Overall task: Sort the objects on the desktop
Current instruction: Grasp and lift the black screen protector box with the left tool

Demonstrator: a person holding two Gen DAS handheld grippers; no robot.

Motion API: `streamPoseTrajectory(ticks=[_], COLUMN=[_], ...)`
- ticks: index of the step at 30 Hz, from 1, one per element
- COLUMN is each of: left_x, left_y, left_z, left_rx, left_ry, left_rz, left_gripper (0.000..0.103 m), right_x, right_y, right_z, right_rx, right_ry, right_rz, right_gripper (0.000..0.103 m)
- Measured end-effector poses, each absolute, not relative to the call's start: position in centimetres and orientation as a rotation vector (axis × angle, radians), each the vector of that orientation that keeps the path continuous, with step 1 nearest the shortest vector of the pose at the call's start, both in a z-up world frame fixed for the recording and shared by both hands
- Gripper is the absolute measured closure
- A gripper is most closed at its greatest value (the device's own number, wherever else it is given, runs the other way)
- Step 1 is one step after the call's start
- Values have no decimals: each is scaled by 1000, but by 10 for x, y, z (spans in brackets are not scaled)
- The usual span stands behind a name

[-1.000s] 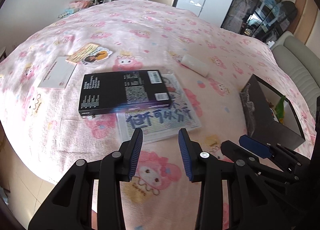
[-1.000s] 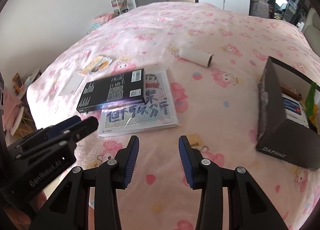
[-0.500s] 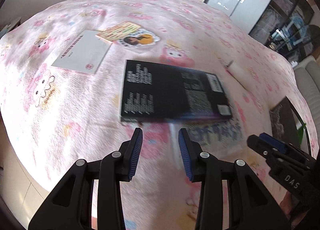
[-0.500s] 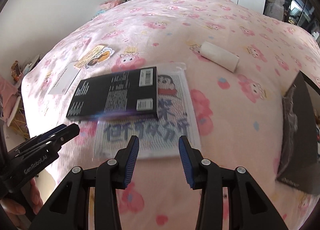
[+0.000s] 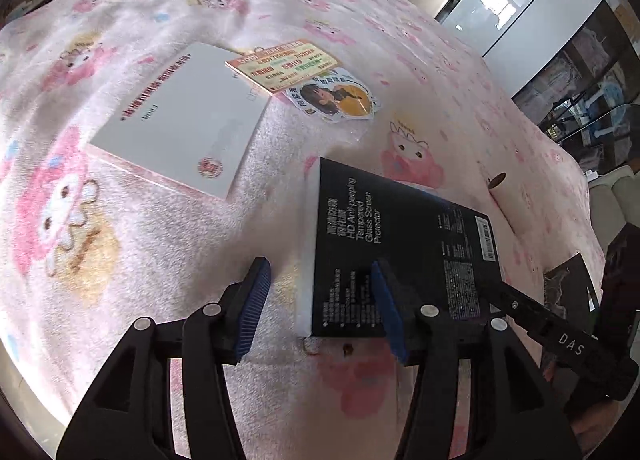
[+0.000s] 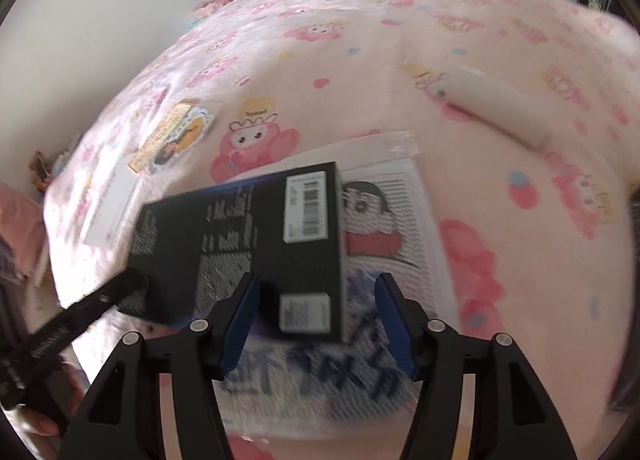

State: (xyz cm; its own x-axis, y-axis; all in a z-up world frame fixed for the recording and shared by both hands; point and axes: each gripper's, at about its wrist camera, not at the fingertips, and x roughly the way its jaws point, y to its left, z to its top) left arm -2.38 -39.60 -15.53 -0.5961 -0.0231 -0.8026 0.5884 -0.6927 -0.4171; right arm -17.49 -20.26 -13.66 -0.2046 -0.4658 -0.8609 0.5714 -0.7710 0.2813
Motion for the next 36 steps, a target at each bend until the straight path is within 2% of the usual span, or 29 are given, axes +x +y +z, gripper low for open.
streamPoseTrajectory(ticks=[1, 4, 8, 15, 18, 24, 36], left_x=[-28, -37, -36, -4, -4, -26, -9], left_y=[-396, -390, -379, -339, -327, -335, -319], left_z=[-159, -161, -153, -152, -154, -154, -137], left_rx=[1158, 1172, 1182, 1271, 1309, 1293, 1291], left_ry=[987, 990, 964, 940, 898, 839, 900], left_rz=[-2330, -2344, -2360, -2409, -2441, -2452, -2507], left_gripper=[41, 38, 43, 44, 39, 36, 42], right_x=[-176, -179, -172, -127, -117, -127, -115], right_y=[-204, -210, -215, -167, -150, -156, -130], right_z=[-138, -141, -138, -132, -137, -139, -116], right_rx=[1391, 1378, 1375, 1391, 1405, 1399, 1367], right_ry=[125, 129, 167, 196, 184, 158, 154], right_rz=[-2017, -2009, -1957, -1950, -1955, -1983, -2050], right_gripper=[41, 38, 38, 39, 39, 39, 46])
